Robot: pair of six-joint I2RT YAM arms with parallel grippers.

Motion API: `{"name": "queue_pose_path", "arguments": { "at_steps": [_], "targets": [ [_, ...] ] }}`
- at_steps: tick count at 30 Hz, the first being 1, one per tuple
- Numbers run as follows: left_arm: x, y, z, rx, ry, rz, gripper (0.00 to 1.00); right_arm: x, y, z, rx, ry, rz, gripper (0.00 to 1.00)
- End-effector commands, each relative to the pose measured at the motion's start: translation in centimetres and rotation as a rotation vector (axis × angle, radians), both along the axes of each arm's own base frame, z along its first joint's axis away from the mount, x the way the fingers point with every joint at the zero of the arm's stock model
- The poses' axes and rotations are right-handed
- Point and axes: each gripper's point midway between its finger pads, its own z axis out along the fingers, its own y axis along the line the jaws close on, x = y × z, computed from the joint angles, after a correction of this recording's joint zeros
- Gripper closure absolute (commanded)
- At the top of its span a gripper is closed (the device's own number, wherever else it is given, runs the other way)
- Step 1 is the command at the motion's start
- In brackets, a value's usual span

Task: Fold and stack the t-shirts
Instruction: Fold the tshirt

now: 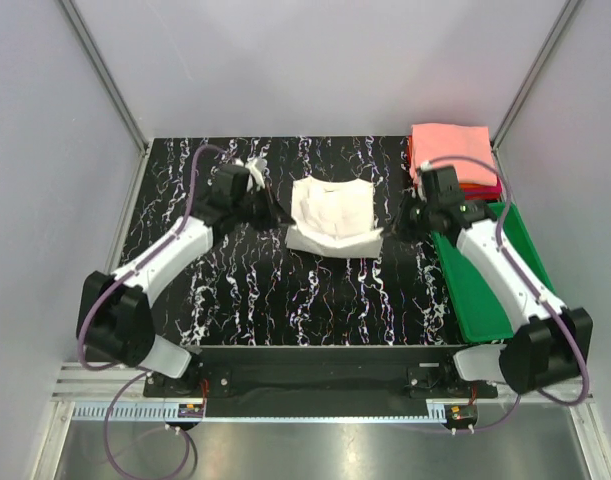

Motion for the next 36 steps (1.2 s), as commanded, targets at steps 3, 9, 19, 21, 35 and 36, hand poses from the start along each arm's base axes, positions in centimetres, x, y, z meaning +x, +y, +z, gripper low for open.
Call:
{"name": "queue_pose_path", "arguments": {
  "at_steps": [3, 9, 19, 21, 35, 36],
  "targets": [
    [6.5, -0.9, 2.9, -0.071, -0.044, -0.021, 1.0, 6.6, -1.3, 3.6, -0.08, -0.098, 0.006, 1.0],
    [14.2, -1.0, 3.4, -0.137, -0.096, -0.025, 1.0, 14.5, -1.2, 4.3, -0.102, -0.173, 0.035, 1.0],
    [25.0, 0.1, 0.4, -0.199, -0.13, 0.061, 1.0, 26.1, 0.1, -2.4, -0.003, -0.125, 0.082, 0.97],
    [27.0, 1.6, -0.8, -0.207, -0.152, 0.114, 1.0, 28.3, 0.9, -3.1, 0.045, -0.141, 0.107, 0.99],
    [34.8, 6.2, 0.0, -0.269, -0.407, 0.14, 0.54, 32.1, -0.6, -2.8, -0.005, -0.239, 0.099, 0.44],
    [34.5, 6.4, 0.2, -0.264, -0.412, 0.134, 0.54, 31.4, -0.4, -2.8, 0.003, -0.222, 0.1, 0.44]
  ]
}}
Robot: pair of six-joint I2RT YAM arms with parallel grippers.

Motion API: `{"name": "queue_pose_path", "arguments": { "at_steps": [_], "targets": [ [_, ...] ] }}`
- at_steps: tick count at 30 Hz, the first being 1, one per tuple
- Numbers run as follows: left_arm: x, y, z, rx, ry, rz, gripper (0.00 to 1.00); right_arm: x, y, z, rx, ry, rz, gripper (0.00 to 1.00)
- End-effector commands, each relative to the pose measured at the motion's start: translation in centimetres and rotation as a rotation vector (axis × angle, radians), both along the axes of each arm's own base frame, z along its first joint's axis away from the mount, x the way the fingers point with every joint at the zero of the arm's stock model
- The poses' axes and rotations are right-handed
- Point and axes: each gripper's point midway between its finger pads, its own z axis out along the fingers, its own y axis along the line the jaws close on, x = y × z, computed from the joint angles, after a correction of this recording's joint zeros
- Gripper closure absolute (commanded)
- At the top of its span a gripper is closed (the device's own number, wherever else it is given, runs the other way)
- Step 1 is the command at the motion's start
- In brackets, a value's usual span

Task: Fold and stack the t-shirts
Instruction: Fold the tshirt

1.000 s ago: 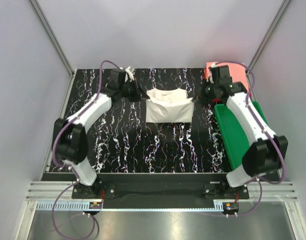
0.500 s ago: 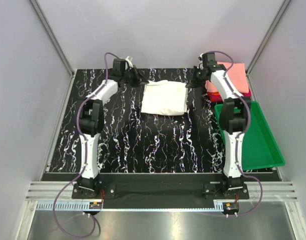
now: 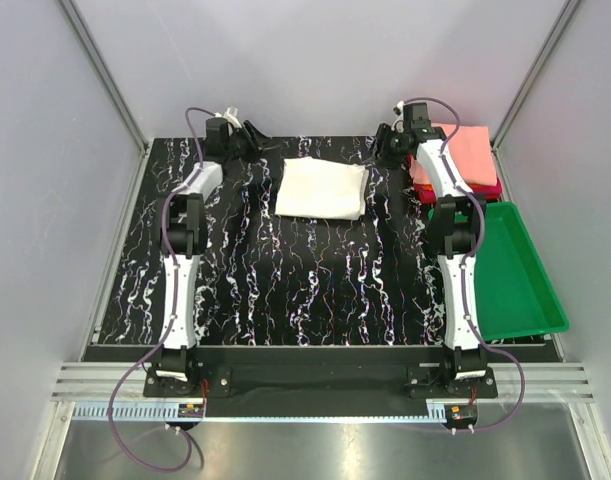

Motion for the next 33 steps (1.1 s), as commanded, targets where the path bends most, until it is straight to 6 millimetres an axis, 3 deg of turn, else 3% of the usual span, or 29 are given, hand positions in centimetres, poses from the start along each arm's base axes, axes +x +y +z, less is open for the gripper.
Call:
{"name": "queue_pose_path", "arguments": {
  "at_steps": [1, 2, 3, 4, 5, 6, 7, 8, 9, 10, 11, 12, 14, 18, 22, 25, 28, 29, 31, 32, 33],
  "targets": [
    [-0.9, -0.2, 7.3, 0.026, -0.194, -0.059, 0.55, -2.0, -0.4, 5.4, -0.005, -0.059, 0.018, 0.44],
    [-1.4, -0.2, 7.2, 0.036, -0.188, -0.071, 0.56, -3.4, -0.1, 5.5, 0.007, -0.038, 0.039, 0.44],
    [-2.5, -0.4, 5.7, 0.041, -0.134, -0.089, 0.57, -4.1, 0.2, 5.5, 0.001, -0.038, 0.056, 0.44],
    [-3.8, -0.8, 7.0, 0.04, -0.139, -0.126, 0.58, -5.0, 0.8, 7.1, -0.002, -0.065, 0.074, 0.45],
    [-4.6, -0.7, 6.5, 0.069, -0.126, -0.138, 0.58, -6.2, 1.3, 5.7, 0.002, -0.036, 0.098, 0.45],
    [-6.3, -0.6, 4.3, 0.085, -0.056, -0.145, 0.58, -6.9, 1.6, 5.6, 0.002, -0.042, 0.123, 0.45],
    [-7.4, -0.8, 3.8, 0.104, -0.039, -0.145, 0.57, -7.5, 2.0, 5.6, 0.006, -0.049, 0.143, 0.45],
    [-8.5, -0.7, 5.5, 0.131, -0.075, -0.141, 0.57, -8.3, 2.4, 5.4, 0.014, -0.051, 0.164, 0.45],
    [-10.2, -0.6, 3.2, 0.151, -0.009, -0.14, 0.57, -8.7, 2.5, 5.3, 0.011, -0.057, 0.183, 0.44],
    [-11.0, -0.6, 2.5, 0.171, 0.007, -0.132, 0.56, -9.0, 2.6, 5.4, 0.012, -0.062, 0.193, 0.44],
    [-11.7, -0.7, 3.3, 0.185, -0.009, -0.132, 0.56, -9.5, 2.9, 4.8, 0.021, -0.045, 0.206, 0.44],
    [-12.8, -0.6, 1.7, 0.196, 0.028, -0.136, 0.56, -9.8, 3.0, 4.6, 0.021, -0.041, 0.218, 0.43],
    [-13.6, -0.8, 1.3, 0.211, 0.038, -0.14, 0.56, -10.7, 3.6, 3.8, 0.026, -0.029, 0.249, 0.43],
    [-15.4, -1.0, -1.5, 0.219, 0.108, -0.155, 0.57, -11.6, 4.4, 2.4, 0.027, -0.006, 0.271, 0.42],
    [-16.1, -1.7, -2.7, 0.221, 0.13, -0.177, 0.57, -12.4, 4.9, 0.4, 0.03, 0.02, 0.273, 0.42],
    [-16.8, -2.1, -3.5, 0.227, 0.162, -0.196, 0.57, -12.7, 5.0, 0.5, 0.039, -0.002, 0.268, 0.44],
    [-17.2, -2.7, -3.9, 0.227, 0.173, -0.218, 0.61, -13.9, 4.7, -0.9, 0.034, 0.023, 0.257, 0.58],
    [-17.2, -2.9, -3.9, 0.224, 0.175, -0.221, 0.66, -14.0, 4.5, -1.2, 0.025, 0.029, 0.245, 0.69],
    [-17.6, -3.3, -4.4, 0.212, 0.198, -0.234, 0.81, -14.7, 4.2, -2.3, 0.022, 0.048, 0.235, 0.79],
    [-17.9, -3.3, -4.5, 0.209, 0.22, -0.238, 0.88, -14.9, 4.0, -2.5, 0.017, 0.054, 0.221, 0.93],
    [-18.3, -3.4, -4.7, 0.209, 0.238, -0.24, 0.94, -15.1, 3.9, -3.0, 0.007, 0.061, 0.21, 1.0]
  ]
}}
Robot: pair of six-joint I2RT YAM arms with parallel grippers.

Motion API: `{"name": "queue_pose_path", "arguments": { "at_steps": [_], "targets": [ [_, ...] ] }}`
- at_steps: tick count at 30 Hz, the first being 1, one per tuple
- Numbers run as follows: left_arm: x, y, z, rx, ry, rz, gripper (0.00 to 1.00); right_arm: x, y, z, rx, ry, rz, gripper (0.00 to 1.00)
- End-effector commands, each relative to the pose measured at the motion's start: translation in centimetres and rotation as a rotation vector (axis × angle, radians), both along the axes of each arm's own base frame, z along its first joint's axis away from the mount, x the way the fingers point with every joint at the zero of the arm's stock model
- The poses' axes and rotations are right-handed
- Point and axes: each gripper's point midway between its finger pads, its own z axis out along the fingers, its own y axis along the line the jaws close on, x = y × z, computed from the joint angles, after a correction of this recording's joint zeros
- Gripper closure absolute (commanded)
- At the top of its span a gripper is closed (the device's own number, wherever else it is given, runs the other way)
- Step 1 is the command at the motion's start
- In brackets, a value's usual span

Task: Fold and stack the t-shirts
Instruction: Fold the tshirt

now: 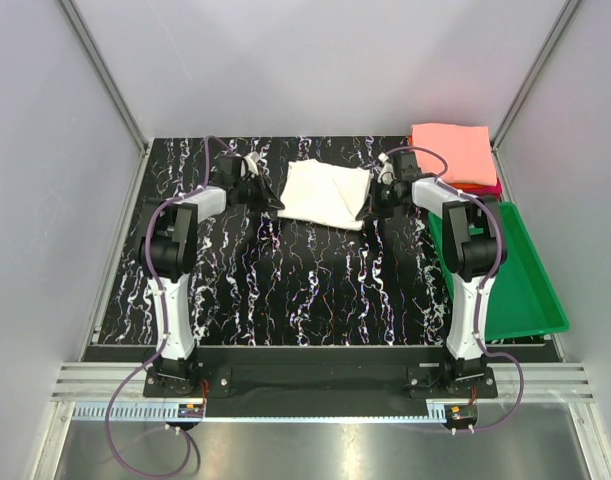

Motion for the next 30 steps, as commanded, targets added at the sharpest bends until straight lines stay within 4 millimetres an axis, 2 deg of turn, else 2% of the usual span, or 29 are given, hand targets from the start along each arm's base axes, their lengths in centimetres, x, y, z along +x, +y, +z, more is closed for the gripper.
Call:
{"name": "queue_pose_path", "arguments": {
  "at_steps": [1, 3, 4, 6, 8, 9, 12, 13, 14, 15, 16, 17, 18, 19, 20, 21, 22, 23, 24, 27, 28, 29, 30],
  "targets": [
    [-0.3, -0.3, -0.4, 0.011, 0.024, -0.002, 1.0, 0.3, -0.2, 2.4, -0.018, -0.096, -0.034, 1.0],
    [-1.4, -0.2, -0.8, 0.034, 0.05, 0.012, 1.0, 0.3, -0.7, 2.5, -0.03, -0.111, -0.056, 1.0],
    [-1.7, -0.1, -0.2, 0.041, 0.047, 0.022, 1.0, -0.4, -0.9, 1.9, -0.033, -0.093, -0.057, 1.0],
    [-3.3, 0.2, -1.0, 0.076, 0.079, 0.042, 1.0, -0.9, -1.0, 2.2, -0.034, -0.093, -0.061, 1.0],
    [-5.3, 0.3, -0.5, 0.075, 0.091, 0.058, 1.0, -2.1, -1.2, 2.0, -0.034, -0.073, -0.059, 1.0],
    [-6.0, 0.3, -0.5, 0.094, 0.088, 0.065, 1.0, -2.5, -1.2, 3.3, -0.025, -0.093, -0.06, 1.0],
    [-8.2, 0.6, 0.9, 0.116, 0.049, 0.082, 1.0, -5.3, -1.4, 3.2, -0.016, -0.059, -0.046, 0.93],
    [-8.8, 0.6, 1.2, 0.124, 0.039, 0.085, 0.96, -5.9, -1.4, 3.2, -0.01, -0.045, -0.042, 0.85],
    [-9.7, 0.4, 0.9, 0.134, 0.038, 0.079, 0.78, -6.5, -1.4, 3.0, -0.007, -0.021, -0.042, 0.8],
    [-9.8, 0.4, 2.0, 0.13, -0.003, 0.079, 0.7, -7.3, -1.5, 2.6, -0.007, 0.007, -0.041, 0.73],
    [-10.1, 0.3, 1.9, 0.12, -0.019, 0.068, 0.67, -7.7, -1.4, 2.6, 0.002, 0.016, -0.041, 0.67],
    [-9.5, 0.1, 2.6, 0.108, -0.057, 0.065, 0.59, -8.1, -1.5, 2.6, 0.0, 0.019, -0.043, 0.66],
    [-9.3, 0.0, 2.1, 0.119, -0.066, 0.034, 0.57, -8.4, -1.6, 3.1, -0.002, 0.009, -0.052, 0.64],
    [-9.1, -0.3, 1.9, 0.117, -0.071, -0.001, 0.56, -8.4, -1.9, 3.2, -0.017, 0.001, -0.065, 0.63],
    [-8.0, -0.9, 3.1, 0.107, -0.101, -0.025, 0.55, -8.4, -2.1, 3.7, -0.019, -0.008, -0.079, 0.57],
    [-7.7, -1.4, 3.2, 0.095, -0.114, -0.065, 0.55, -8.4, -2.2, 4.9, -0.02, -0.035, -0.091, 0.54],
    [-7.3, -1.8, 2.5, 0.088, -0.106, -0.082, 0.55, -8.2, -2.7, 5.3, -0.039, -0.047, -0.114, 0.5],
    [-6.4, -2.2, 3.2, 0.076, -0.135, -0.089, 0.55, -8.1, -2.9, 5.8, -0.042, -0.051, -0.135, 0.46],
    [-5.9, -2.0, 2.9, 0.094, -0.142, -0.084, 0.55, -8.0, -3.2, 6.8, -0.045, -0.07, -0.152, 0.45],
    [-4.3, -1.3, 1.8, 0.157, -0.156, -0.064, 0.53, -7.7, -4.1, 7.9, -0.064, -0.088, -0.2, 0.42],
    [-3.4, -1.4, 2.1, 0.17, -0.172, -0.062, 0.52, -7.7, -4.2, 8.1, -0.062, -0.089, -0.202, 0.42],
    [-3.3, -1.2, 0.6, 0.191, -0.133, -0.066, 0.52, -7.7, -4.3, 8.3, -0.062, -0.09, -0.204, 0.42],
    [-2.7, -1.2, 0.7, 0.2, -0.138, -0.072, 0.52, -7.8, -4.3, 8.7, -0.06, -0.097, -0.202, 0.42]
  ]
}}
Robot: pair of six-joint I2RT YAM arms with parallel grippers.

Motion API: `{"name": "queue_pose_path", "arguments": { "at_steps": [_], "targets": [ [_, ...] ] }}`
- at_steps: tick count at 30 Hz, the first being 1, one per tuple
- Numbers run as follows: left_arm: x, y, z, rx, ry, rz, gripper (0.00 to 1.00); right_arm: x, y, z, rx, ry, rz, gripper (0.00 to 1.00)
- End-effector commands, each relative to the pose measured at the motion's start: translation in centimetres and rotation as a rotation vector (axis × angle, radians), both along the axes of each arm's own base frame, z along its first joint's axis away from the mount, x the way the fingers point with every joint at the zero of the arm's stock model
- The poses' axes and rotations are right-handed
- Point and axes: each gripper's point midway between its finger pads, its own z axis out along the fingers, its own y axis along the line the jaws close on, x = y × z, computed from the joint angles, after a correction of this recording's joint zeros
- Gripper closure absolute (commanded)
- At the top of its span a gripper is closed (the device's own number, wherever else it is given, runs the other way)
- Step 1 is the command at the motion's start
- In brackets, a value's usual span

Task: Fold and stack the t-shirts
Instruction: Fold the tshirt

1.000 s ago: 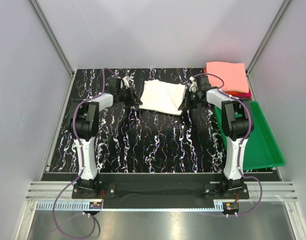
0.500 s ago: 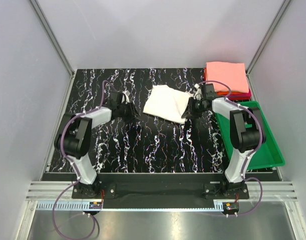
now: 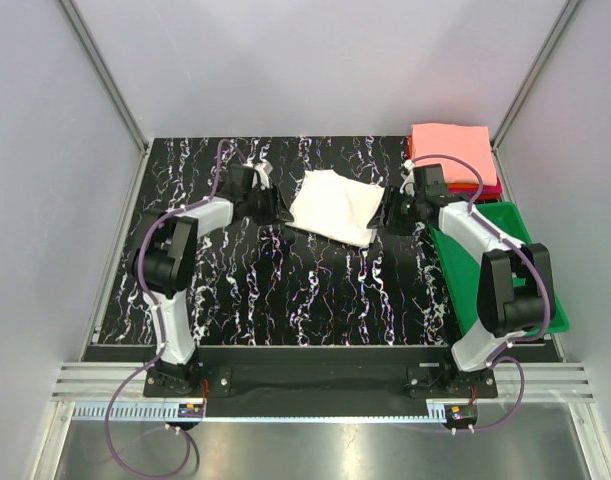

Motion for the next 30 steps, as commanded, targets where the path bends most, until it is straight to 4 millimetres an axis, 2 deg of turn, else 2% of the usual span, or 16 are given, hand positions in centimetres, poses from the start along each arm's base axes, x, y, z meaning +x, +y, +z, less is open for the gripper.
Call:
{"name": "queue_pose_path", "arguments": {
  "at_steps": [1, 3, 7, 10, 12, 15, 17, 18, 19, 21, 22, 23, 24, 25, 29, 30],
  "targets": [
    [3.2, 0.1, 0.4, 0.049, -0.079, -0.029, 0.52, 0.6, -0.7, 2.3, -0.012, -0.044, -0.045, 0.41],
    [3.5, 0.1, -0.8, 0.054, -0.066, -0.04, 0.52, 0.4, -0.9, 2.5, -0.013, -0.049, -0.046, 0.41],
    [4.3, -0.6, -1.2, 0.036, -0.082, -0.074, 0.52, 0.4, -1.2, 2.6, -0.026, -0.056, -0.047, 0.41],
    [3.6, -0.7, -2.5, 0.03, -0.014, -0.09, 0.55, 0.4, -1.5, 2.2, -0.035, -0.044, -0.055, 0.41],
    [2.7, -1.0, -2.5, -0.004, 0.01, -0.11, 0.75, 0.4, -1.6, 2.1, -0.04, -0.042, -0.06, 0.41],
    [-0.6, -0.7, -3.1, -0.016, 0.113, -0.094, 0.94, 0.7, -1.8, 2.3, -0.046, -0.047, -0.069, 0.41],
    [-2.5, -0.7, -2.0, 0.012, 0.128, -0.068, 1.0, 0.8, -1.7, 2.4, -0.04, -0.047, -0.067, 0.41],
    [-4.8, -0.2, -3.1, 0.032, 0.171, -0.064, 1.0, 0.7, -1.6, 2.4, -0.037, -0.044, -0.059, 0.41],
    [-5.4, -0.1, -1.4, 0.031, 0.136, -0.055, 1.0, 0.7, -1.5, 2.3, -0.033, -0.042, -0.057, 0.41],
    [-8.4, 0.4, -2.4, 0.066, 0.166, -0.045, 1.0, 0.6, -1.5, 2.4, -0.033, -0.044, -0.054, 0.42],
    [-9.0, 0.4, -1.9, 0.068, 0.149, -0.041, 0.97, 0.6, -1.5, 2.5, -0.031, -0.046, -0.052, 0.42],
    [-9.2, 0.6, -0.7, 0.064, 0.115, -0.031, 0.89, 0.5, -1.5, 2.4, -0.03, -0.044, -0.051, 0.42],
    [-9.9, 0.9, -0.7, 0.067, 0.119, -0.021, 0.76, 0.6, -1.3, 2.6, -0.022, -0.046, -0.043, 0.43],
    [-10.0, 1.2, -0.2, 0.069, 0.112, -0.015, 0.67, 0.7, -1.1, 2.8, -0.013, -0.049, -0.036, 0.43],
    [-8.2, 2.1, 2.8, 0.077, 0.065, 0.005, 0.59, 1.8, 0.2, 3.2, 0.032, -0.05, 0.01, 0.43],
    [-6.9, 2.2, 4.3, 0.073, 0.032, 0.017, 0.59, 1.9, 0.5, 3.1, 0.046, -0.046, 0.029, 0.43]
  ]
}}
